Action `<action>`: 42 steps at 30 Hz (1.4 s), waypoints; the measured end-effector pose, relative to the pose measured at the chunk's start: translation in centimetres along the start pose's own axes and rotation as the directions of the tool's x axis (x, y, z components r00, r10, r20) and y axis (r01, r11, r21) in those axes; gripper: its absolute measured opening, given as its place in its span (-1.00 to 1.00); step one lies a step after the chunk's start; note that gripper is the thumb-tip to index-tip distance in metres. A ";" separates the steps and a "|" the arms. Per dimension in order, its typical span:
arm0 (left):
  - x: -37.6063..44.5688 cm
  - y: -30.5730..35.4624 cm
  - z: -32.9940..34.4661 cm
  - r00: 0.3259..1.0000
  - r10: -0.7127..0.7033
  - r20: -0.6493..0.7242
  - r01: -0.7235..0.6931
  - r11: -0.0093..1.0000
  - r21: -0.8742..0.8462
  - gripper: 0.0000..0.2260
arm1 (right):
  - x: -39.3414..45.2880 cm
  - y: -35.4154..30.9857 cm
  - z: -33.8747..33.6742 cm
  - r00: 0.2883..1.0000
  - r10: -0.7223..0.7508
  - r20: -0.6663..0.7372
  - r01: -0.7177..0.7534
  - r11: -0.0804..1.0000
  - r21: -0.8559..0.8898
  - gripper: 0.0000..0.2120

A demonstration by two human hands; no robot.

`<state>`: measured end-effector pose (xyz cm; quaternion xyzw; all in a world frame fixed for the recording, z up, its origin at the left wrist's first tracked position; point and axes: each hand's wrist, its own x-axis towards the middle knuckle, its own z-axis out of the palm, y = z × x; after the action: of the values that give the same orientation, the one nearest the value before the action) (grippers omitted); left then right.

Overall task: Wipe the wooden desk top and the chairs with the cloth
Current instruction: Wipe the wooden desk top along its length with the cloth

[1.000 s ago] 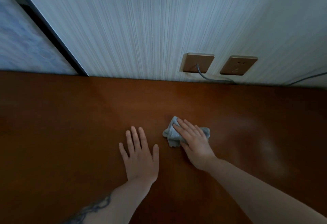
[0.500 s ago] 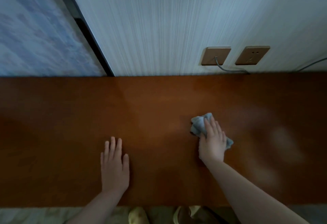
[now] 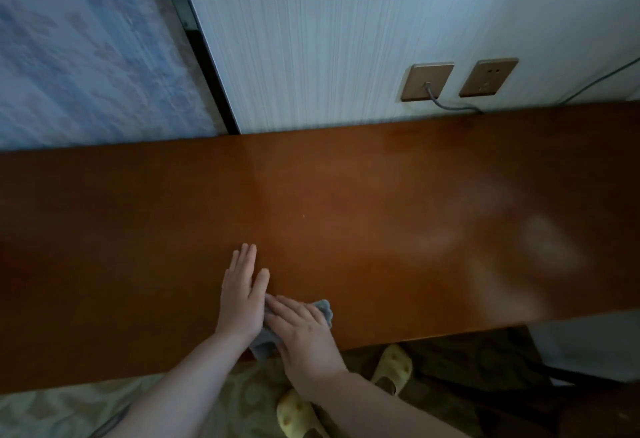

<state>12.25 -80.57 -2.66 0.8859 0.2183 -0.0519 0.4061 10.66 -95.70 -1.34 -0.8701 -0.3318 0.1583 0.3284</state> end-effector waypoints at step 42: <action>0.6 -1.2 -1.5 0.929 -0.369 0.004 0.326 0.826 0.459 -0.31 | 13.3 9.7 -7.5 0.822 0.465 -0.328 -0.538 0.823 -0.184 -0.51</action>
<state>12.15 -78.49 -2.67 0.8975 0.3388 -0.2152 0.1828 28.64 -95.64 -3.15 -0.9761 -0.0595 0.0738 0.1956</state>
